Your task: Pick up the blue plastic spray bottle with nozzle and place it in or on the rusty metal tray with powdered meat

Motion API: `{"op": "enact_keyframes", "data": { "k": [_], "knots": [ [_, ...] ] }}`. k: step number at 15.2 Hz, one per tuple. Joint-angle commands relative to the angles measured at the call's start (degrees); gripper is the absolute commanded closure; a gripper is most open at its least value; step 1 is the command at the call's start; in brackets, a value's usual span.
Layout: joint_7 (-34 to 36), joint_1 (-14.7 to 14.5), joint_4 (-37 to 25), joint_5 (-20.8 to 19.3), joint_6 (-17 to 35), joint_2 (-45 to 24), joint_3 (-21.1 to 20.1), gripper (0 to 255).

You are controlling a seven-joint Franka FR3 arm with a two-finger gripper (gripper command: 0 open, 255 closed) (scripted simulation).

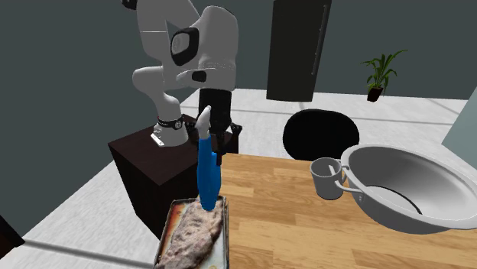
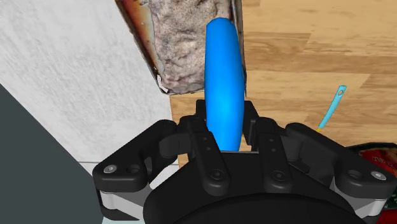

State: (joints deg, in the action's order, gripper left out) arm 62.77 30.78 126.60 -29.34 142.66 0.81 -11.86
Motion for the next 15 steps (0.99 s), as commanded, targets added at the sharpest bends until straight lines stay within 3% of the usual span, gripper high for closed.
{"op": "enact_keyframes", "data": {
  "k": [1, 3, 15],
  "knots": [
    [-3.2, 1.5, 0.5, 0.7, 1.7, -0.1, 1.6, 255],
    [-5.8, 2.6, 0.3, 1.4, 2.8, -0.5, 2.7, 255],
    [1.7, 2.8, 2.7, -6.4, 9.6, -6.0, 3.6, 255]
  ]
}}
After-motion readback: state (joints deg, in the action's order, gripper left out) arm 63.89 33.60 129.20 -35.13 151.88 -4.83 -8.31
